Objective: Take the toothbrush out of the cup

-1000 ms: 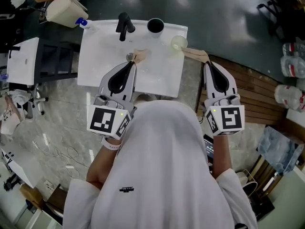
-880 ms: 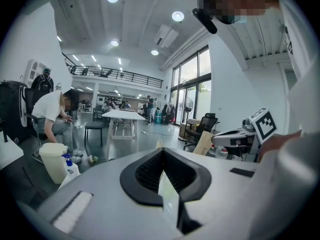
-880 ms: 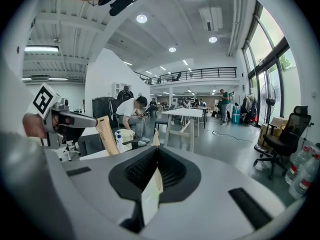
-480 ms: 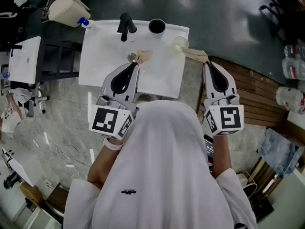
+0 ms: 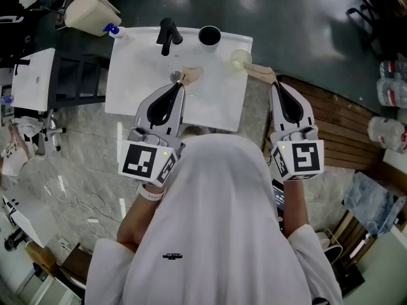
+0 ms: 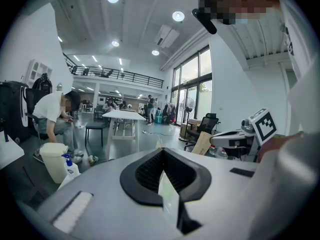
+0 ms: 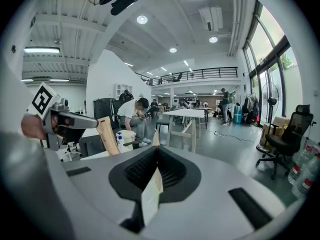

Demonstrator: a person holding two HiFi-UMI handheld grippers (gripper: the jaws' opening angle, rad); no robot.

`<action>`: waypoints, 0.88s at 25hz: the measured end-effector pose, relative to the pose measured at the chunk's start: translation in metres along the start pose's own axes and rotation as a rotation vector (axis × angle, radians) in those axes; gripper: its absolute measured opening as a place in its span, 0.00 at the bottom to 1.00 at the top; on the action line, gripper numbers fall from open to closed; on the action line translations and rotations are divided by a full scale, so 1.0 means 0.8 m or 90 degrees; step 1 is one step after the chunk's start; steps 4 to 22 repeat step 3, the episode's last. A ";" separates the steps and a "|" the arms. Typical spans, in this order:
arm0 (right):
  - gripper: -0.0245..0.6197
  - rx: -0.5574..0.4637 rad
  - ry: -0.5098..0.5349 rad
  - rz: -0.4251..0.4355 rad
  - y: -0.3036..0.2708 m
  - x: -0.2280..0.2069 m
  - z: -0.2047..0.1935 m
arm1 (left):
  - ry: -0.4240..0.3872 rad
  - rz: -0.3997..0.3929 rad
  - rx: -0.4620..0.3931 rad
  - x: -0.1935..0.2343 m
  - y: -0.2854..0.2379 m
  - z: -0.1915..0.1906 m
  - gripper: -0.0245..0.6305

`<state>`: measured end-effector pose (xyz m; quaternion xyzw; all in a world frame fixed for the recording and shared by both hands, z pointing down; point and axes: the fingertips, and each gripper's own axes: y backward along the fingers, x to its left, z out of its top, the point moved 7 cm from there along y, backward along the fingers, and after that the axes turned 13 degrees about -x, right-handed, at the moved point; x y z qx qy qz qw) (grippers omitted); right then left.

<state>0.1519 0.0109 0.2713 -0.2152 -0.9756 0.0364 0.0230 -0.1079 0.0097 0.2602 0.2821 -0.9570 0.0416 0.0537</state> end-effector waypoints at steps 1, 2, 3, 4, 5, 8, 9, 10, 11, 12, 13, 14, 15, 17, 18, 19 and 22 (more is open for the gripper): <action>0.05 0.000 0.000 0.000 0.000 0.000 0.000 | 0.000 0.000 0.000 0.000 0.000 0.000 0.04; 0.05 0.000 -0.001 0.000 0.000 -0.001 0.000 | 0.000 0.000 0.000 0.000 -0.001 0.001 0.04; 0.05 0.000 -0.001 0.000 0.000 -0.001 0.001 | -0.001 0.000 0.001 0.000 -0.001 0.001 0.04; 0.05 0.000 -0.001 0.000 0.000 -0.001 0.001 | -0.001 0.000 0.001 0.000 -0.001 0.001 0.04; 0.05 0.000 -0.001 0.000 0.000 -0.001 0.001 | -0.001 0.000 0.001 0.000 -0.001 0.001 0.04; 0.05 0.000 -0.001 0.000 0.000 -0.001 0.001 | -0.001 0.000 0.001 0.000 -0.001 0.001 0.04; 0.05 0.000 -0.001 0.000 0.000 -0.001 0.001 | -0.001 0.000 0.001 0.000 -0.001 0.001 0.04; 0.05 0.000 -0.001 0.000 0.000 -0.001 0.001 | -0.001 0.000 0.001 0.000 -0.001 0.001 0.04; 0.05 0.000 -0.001 0.000 0.000 -0.001 0.001 | -0.001 0.000 0.001 0.000 -0.001 0.001 0.04; 0.05 0.000 -0.001 0.000 0.000 -0.001 0.001 | -0.001 0.000 0.001 0.000 -0.001 0.001 0.04; 0.05 0.000 -0.001 0.000 0.000 -0.001 0.001 | -0.001 0.000 0.001 0.000 -0.001 0.001 0.04; 0.05 0.000 -0.001 0.000 0.000 -0.001 0.001 | -0.001 0.000 0.001 0.000 -0.001 0.001 0.04; 0.05 0.000 -0.001 0.000 0.000 -0.001 0.001 | -0.001 0.000 0.001 0.000 -0.001 0.001 0.04; 0.05 0.000 -0.001 0.000 0.000 -0.001 0.001 | -0.001 0.000 0.001 0.000 -0.001 0.001 0.04; 0.05 0.000 -0.001 0.000 0.000 -0.001 0.001 | -0.001 0.000 0.001 0.000 -0.001 0.001 0.04; 0.05 0.000 -0.001 0.000 0.000 -0.001 0.001 | -0.001 0.000 0.001 0.000 -0.001 0.001 0.04; 0.05 0.000 -0.001 0.000 0.000 -0.001 0.001 | -0.001 0.000 0.001 0.000 -0.001 0.001 0.04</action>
